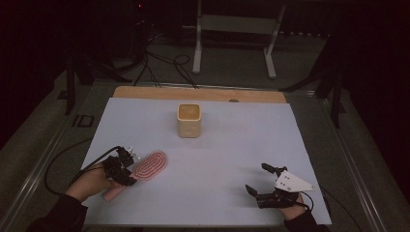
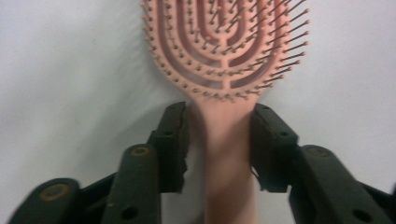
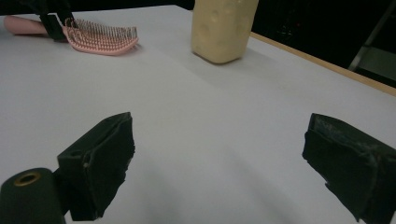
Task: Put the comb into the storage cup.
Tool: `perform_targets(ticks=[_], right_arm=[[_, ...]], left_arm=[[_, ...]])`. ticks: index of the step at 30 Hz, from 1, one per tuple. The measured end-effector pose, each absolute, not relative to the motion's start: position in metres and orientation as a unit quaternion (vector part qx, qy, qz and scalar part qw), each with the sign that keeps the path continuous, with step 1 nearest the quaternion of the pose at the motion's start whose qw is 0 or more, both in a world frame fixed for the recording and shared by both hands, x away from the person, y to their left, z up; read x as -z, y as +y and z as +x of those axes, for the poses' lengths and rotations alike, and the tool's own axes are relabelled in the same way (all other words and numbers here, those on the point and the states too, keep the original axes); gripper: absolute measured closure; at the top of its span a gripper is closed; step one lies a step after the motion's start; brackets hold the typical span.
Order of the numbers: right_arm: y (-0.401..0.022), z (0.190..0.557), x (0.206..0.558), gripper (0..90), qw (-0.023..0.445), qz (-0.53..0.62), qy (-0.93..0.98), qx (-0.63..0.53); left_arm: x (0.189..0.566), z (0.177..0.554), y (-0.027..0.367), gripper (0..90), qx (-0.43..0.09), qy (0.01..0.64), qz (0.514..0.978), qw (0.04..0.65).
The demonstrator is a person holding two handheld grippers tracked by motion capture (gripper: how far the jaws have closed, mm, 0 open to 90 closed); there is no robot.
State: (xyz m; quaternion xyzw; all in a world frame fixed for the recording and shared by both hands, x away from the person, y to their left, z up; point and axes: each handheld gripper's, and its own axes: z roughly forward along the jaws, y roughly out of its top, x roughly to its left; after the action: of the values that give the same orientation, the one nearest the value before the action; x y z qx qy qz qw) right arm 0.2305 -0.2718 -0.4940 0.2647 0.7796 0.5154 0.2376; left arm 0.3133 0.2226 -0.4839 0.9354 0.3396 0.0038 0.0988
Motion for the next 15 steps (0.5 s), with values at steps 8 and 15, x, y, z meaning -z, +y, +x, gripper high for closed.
perform_targets(ticks=[8,15], right_arm=[[-0.2719,0.2303,0.4937,8.5,0.238,0.264,0.779,-0.516],[-0.2717,0.2303,0.4940,8.5,0.237,0.265,0.780,-0.516]], left_arm=[[0.4858,0.3144,0.2226,67.0,0.009,0.346,0.933,0.101],[0.4864,0.3145,0.2250,69.5,0.012,0.353,0.930,0.106]])
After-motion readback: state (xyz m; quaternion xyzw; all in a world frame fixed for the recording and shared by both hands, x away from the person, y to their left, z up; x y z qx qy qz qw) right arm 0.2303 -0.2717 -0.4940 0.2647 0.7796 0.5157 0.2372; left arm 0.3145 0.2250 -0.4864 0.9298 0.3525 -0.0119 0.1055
